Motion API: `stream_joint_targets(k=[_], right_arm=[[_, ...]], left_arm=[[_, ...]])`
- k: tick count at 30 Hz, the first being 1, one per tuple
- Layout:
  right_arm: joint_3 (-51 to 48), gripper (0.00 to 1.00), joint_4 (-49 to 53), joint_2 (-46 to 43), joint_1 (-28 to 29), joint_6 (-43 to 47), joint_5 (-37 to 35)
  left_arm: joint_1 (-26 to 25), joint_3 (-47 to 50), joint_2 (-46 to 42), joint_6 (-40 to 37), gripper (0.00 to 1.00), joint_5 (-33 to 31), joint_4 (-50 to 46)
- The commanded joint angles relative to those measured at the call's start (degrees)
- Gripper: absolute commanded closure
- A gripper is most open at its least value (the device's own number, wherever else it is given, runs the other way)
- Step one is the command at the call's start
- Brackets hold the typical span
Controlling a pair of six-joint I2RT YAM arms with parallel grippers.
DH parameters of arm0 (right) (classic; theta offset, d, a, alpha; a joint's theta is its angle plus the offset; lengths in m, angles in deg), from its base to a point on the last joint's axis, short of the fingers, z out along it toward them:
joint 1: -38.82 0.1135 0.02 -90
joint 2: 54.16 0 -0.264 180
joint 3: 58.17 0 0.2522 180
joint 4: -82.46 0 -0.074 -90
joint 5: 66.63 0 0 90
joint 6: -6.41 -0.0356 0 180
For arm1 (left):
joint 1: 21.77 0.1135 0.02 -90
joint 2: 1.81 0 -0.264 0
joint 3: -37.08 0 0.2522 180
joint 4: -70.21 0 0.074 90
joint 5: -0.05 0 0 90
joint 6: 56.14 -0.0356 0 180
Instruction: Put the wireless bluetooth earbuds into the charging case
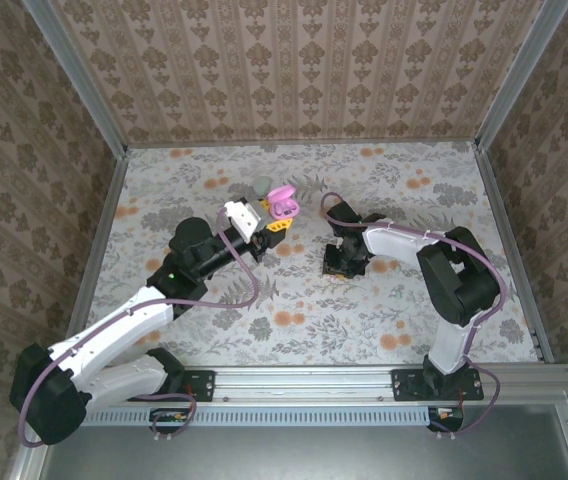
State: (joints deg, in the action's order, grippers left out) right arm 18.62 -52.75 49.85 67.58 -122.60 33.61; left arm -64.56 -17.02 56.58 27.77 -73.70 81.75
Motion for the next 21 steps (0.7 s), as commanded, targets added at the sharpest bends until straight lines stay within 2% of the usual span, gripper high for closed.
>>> stream_joint_targets(k=[1, 8, 21], right_arm=[[1.21, 0.73, -0.66, 2.24, 0.09, 1.12, -2.07], [0.68, 0.76, 1.62, -0.87, 0.16, 1.11, -3.04], [2.18, 0.76, 6.98, -20.1, 0.16, 0.51, -9.12]], left_arm=[[-0.54, -2.03, -0.13, -0.33, 0.69, 0.54, 1.41], [-0.54, -1.78, 0.28, -0.28, 0.69, 0.19, 1.42], [-0.45, -1.09, 8.03, 1.94, 0.7, -2.58, 2.72]])
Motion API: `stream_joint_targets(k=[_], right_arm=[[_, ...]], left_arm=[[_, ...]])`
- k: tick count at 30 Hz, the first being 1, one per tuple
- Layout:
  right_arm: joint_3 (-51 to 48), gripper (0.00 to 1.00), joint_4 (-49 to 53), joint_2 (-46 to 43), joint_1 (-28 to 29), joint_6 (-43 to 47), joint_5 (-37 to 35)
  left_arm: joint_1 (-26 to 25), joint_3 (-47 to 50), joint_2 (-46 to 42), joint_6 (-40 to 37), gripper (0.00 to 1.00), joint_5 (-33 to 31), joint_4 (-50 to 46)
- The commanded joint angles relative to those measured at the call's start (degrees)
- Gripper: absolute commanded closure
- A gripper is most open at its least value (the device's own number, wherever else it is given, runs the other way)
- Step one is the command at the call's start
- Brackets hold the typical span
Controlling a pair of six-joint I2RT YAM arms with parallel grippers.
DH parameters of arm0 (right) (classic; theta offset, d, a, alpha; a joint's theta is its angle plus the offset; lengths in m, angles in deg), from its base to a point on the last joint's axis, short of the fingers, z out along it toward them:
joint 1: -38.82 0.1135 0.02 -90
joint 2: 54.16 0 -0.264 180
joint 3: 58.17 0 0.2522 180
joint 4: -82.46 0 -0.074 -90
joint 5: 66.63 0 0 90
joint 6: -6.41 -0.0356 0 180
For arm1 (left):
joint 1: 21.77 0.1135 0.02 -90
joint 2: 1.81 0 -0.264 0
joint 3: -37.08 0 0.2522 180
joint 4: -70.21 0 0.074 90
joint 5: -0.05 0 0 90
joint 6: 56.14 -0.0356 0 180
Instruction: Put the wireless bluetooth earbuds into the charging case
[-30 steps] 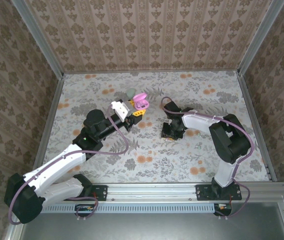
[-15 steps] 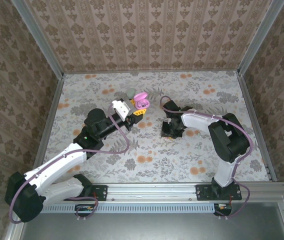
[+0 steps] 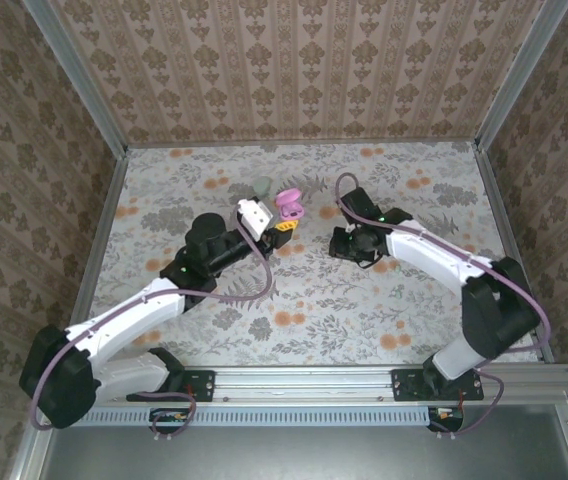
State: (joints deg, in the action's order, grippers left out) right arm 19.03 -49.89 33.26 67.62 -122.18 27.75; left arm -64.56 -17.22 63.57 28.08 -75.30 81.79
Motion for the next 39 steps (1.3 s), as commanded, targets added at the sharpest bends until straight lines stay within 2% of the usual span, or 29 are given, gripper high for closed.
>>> stream_joint_targets(k=[1, 7, 12, 28, 39], right_arm=[[2.48, 0.76, 4.79, -4.96, 0.14, 0.17, -3.7], [7.44, 0.76, 6.76, -12.65, 0.16, 0.53, -4.54], [11.25, 0.76, 5.97, -15.2, 1.4, 0.17, -3.12], [15.64, 0.75, 0.8, -12.67, 5.23, -0.39, 0.51], [16.36, 0.75, -0.49, -10.55, 6.06, 0.22, 0.53]], left_arm=[[-0.46, -0.59, 1.59, 2.04, 0.7, -1.03, 3.52], [-0.55, 0.19, 4.46, 3.06, 0.7, 0.05, 6.98], [-0.59, -0.22, 6.35, 2.65, 0.7, 2.13, 8.05], [-1.95, -1.5, 8.71, 2.24, 0.7, 3.27, 8.49], [-2.13, -2.04, 8.71, 2.28, 0.7, 3.87, 8.37]])
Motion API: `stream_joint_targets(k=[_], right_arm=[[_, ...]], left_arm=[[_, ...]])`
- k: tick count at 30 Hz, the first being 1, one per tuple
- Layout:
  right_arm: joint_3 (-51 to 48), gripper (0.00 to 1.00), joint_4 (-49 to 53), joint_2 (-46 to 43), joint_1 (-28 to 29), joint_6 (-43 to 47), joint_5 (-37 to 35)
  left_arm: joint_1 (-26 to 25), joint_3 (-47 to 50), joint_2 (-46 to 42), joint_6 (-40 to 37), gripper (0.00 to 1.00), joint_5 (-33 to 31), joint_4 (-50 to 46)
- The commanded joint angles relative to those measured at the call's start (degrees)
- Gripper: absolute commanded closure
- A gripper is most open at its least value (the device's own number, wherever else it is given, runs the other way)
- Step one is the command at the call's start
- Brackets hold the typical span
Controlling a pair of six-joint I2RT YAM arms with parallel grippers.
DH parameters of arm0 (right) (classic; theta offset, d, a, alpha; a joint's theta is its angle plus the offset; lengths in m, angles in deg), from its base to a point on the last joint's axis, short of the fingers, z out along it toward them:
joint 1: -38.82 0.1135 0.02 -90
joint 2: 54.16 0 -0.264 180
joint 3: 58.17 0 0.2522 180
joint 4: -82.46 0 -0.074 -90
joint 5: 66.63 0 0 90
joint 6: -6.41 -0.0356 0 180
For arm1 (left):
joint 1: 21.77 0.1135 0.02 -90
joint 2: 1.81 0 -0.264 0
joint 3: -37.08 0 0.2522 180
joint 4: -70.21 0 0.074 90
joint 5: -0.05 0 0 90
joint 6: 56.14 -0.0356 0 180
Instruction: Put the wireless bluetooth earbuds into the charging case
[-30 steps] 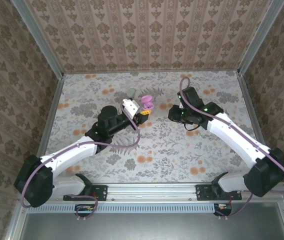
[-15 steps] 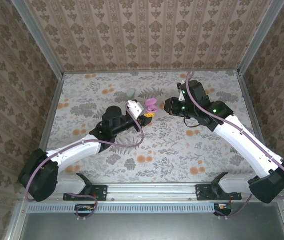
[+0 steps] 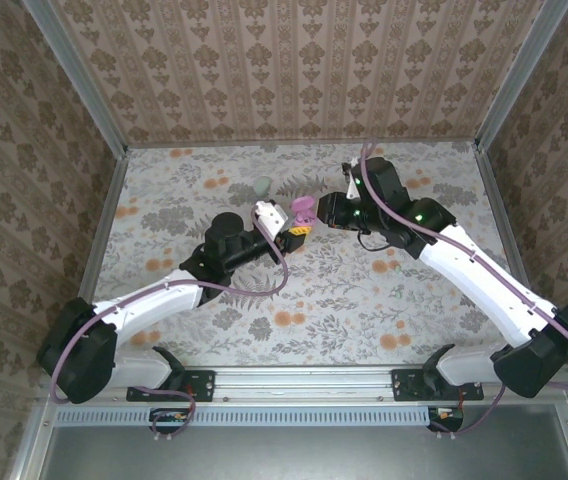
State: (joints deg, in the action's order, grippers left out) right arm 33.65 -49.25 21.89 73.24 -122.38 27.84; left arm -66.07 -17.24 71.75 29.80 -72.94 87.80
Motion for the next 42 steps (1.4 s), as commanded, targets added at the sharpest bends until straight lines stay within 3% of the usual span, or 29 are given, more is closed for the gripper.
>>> stream_joint_targets(k=[1, 28, 42], right_arm=[[1.7, 0.75, -1.2, 1.13, 0.46, 0.45, 0.64], [1.43, 0.76, -1.74, 3.32, 1.62, 2.78, -1.61], [0.86, 0.72, -1.39, 2.89, 1.71, 4.89, 1.4]], left_arm=[[-0.62, -2.13, 0.53, 0.54, 0.7, 1.53, 2.35], [-0.71, -2.62, -0.17, 0.8, 0.7, 1.53, 2.66], [-0.66, -2.7, -0.35, 1.33, 0.7, 1.18, 3.54]])
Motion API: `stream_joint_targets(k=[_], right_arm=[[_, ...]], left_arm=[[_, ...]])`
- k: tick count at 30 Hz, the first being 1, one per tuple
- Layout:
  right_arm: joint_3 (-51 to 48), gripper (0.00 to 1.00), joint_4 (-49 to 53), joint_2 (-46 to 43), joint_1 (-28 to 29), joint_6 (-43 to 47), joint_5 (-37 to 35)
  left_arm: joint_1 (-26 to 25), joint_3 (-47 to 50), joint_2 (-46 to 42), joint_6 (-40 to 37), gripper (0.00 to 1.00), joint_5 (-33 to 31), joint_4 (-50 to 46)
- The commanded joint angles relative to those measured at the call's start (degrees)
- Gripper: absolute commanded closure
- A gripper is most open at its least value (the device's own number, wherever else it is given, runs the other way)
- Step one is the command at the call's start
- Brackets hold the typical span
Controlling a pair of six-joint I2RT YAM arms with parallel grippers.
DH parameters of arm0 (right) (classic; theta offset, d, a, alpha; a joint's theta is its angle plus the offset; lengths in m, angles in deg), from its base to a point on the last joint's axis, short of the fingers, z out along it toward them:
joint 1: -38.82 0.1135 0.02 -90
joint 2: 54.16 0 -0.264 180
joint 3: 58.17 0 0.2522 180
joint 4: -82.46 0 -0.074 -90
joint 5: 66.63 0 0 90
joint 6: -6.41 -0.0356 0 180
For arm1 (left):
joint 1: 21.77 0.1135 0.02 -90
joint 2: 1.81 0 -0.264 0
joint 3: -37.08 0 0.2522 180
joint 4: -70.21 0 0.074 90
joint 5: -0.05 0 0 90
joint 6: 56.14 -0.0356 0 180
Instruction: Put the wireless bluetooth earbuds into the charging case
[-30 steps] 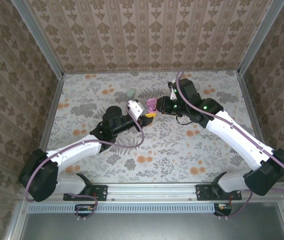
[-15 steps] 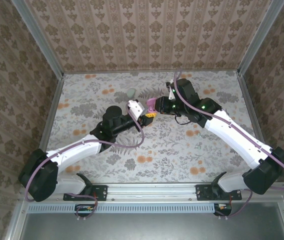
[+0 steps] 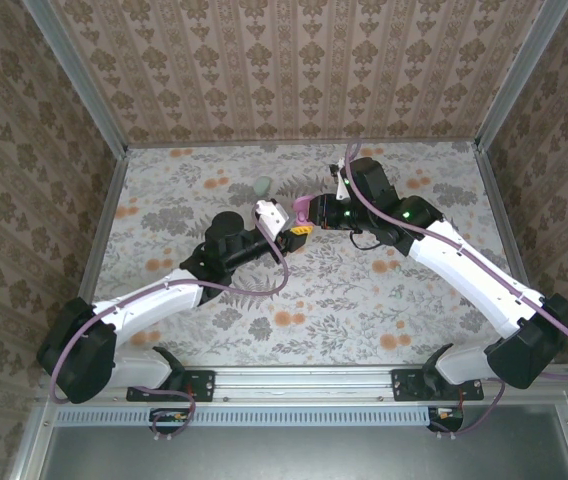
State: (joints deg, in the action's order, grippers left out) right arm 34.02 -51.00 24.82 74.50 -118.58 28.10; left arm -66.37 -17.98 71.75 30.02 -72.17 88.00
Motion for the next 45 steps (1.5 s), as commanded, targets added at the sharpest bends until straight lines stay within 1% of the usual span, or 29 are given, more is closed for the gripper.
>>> stream_joint_targets(k=[1, 16, 20, 26, 31, 35, 37, 39, 43, 45], right_arm=[[0.36, 0.72, 0.27, -0.14, 0.44, 1.05, 1.18], [0.14, 0.67, -0.08, -0.99, 0.35, 0.88, 2.26], [0.04, 0.65, 0.07, -1.32, 0.32, 0.79, 2.0], [-1.81, 0.59, -0.34, -4.19, -0.83, -0.66, -0.77], [-4.88, 0.55, -3.42, -8.63, -3.32, -2.61, 0.35], [-7.24, 0.53, -5.12, -11.61, -6.61, -5.24, 2.68], [-8.28, 0.52, -5.9, -12.46, -8.61, -7.21, 4.83], [-9.34, 0.5, -7.58, -13.05, -10.6, -9.34, 8.46], [-9.66, 0.47, -9.97, -13.07, -12.61, -12.15, 13.64], [-8.9, 0.43, -10.41, -12.27, -12.91, -13.22, 15.98]], left_arm=[[-0.4, -2.01, -0.35, 1.09, 0.7, 0.41, 3.34], [-0.33, -1.9, -0.96, 0.94, 0.7, 0.25, 3.18], [-0.33, -1.95, -0.97, 0.85, 0.7, 0.24, 3.08], [-0.35, -2.12, -0.96, 0.8, 0.7, 0.41, 3.2], [-0.34, -1.96, -0.98, 0.49, 0.7, 0.85, 3.25], [-0.35, -2.18, -0.8, 0.02, 0.7, 2.3, 3.29], [-0.39, -2.36, -0.57, -0.59, 0.7, 3.84, 3.25], [-0.38, -2.56, -0.31, -0.99, 0.7, 5.67, 3.11], [-0.64, -3.25, 0.12, -1.47, 0.7, 8.76, 2.47], [-1.04, -4.16, 0.4, -2.19, 0.7, 10.23, 1.04]])
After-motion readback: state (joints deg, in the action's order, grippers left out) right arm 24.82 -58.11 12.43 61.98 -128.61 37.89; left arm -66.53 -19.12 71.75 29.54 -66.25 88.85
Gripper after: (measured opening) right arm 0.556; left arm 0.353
